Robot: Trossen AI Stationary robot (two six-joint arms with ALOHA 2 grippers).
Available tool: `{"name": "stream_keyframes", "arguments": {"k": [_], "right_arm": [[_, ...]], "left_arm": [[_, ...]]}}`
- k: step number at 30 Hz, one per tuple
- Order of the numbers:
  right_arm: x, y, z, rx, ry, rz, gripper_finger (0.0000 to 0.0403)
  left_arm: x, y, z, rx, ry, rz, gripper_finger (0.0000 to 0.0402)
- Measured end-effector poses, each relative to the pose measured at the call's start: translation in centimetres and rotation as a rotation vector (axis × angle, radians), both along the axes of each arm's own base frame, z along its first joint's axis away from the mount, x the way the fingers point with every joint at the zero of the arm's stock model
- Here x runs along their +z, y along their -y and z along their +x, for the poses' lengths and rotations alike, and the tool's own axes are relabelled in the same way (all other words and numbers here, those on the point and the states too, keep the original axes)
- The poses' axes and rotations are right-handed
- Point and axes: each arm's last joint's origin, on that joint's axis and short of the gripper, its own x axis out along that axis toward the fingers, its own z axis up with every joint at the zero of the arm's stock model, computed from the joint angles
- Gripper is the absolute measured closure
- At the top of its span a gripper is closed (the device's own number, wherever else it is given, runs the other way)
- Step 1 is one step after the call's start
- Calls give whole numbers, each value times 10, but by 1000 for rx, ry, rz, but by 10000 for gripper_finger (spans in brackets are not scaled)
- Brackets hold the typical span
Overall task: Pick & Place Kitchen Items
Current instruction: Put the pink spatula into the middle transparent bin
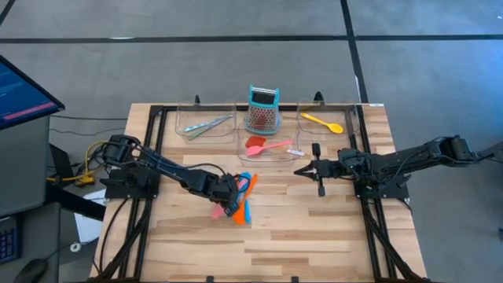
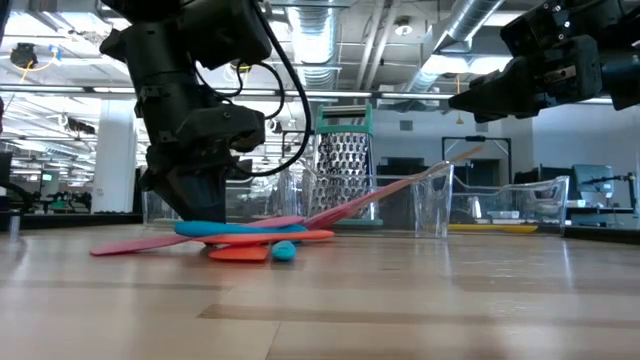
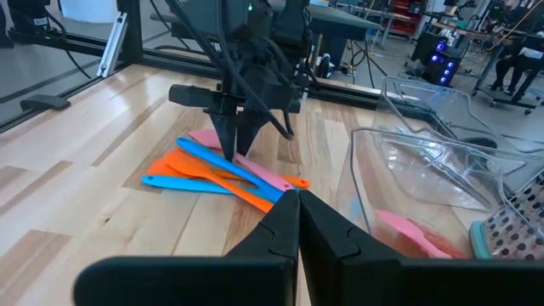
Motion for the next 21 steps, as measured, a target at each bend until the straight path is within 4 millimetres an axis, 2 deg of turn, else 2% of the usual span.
{"name": "stream_keyframes", "arguments": {"k": [2,4,13,21], "right_arm": [[0,0,0,0,0,0,402],[0,0,0,0,0,0,402],[0,0,0,0,1,0,402],[0,0,0,0,1,0,402]], "left_arm": [[0,0,0,7,4,-2,373],[0,0,1,8,6,-4,390],[12,1,-4,-34,22,-6,396],[40,-2,-12,-46,93,58,399]]}}
